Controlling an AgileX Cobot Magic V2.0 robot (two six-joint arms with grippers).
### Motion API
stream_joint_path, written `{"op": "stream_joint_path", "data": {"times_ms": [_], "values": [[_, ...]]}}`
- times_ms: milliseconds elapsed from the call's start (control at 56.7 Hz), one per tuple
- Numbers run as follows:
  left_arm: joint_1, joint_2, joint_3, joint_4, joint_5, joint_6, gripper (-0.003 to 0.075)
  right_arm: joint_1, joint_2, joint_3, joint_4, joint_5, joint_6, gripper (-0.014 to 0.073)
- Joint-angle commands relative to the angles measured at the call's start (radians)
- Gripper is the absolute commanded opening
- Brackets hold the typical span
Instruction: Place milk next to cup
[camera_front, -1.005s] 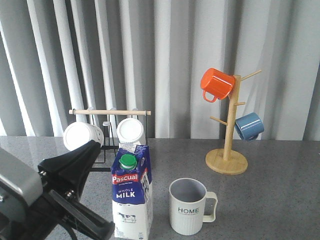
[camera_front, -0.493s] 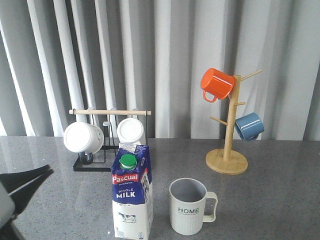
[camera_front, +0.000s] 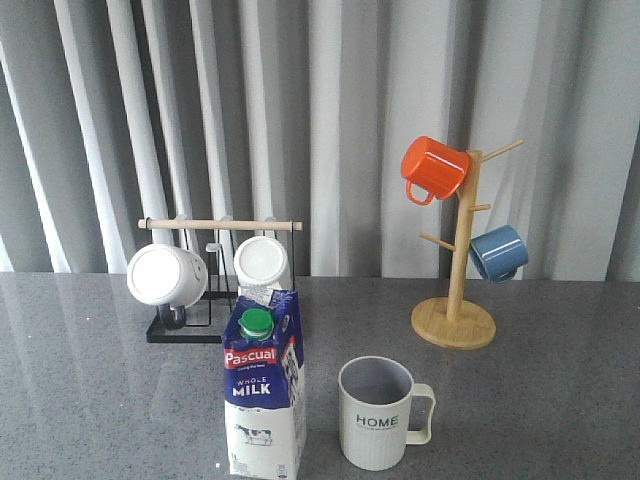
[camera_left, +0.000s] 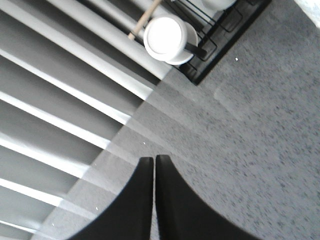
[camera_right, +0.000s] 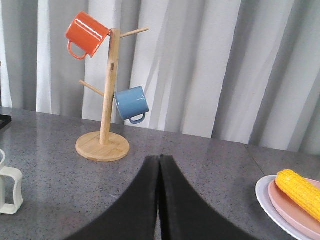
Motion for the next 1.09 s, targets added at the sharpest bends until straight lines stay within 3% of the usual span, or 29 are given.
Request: {"op": "stream_joint_path", "data": {"times_ms": [0,317,705,1075], "values": [[0.020,-0.060,0.069,-0.061,-0.105,-0.003,-0.0008,-0.006,0.005,-0.026,-0.012,-0.072,-0.003,-0.0006],[0.020,-0.239,0.236,-0.095,-0.094,-0.003,-0.0008,-0.006,0.005,-0.026,-0.012,-0.072,-0.003,-0.0006],[0.048,-0.438,0.360,-0.437,-0.021,-0.003,-0.0008,-0.006,0.005,-0.026,-0.012,-0.072,-0.003,-0.0006],[0.070,-0.512,0.359,-0.439,0.084,-0.003,-0.0008,-0.006,0.005,-0.026,-0.012,-0.068,-0.003,-0.0006]]}}
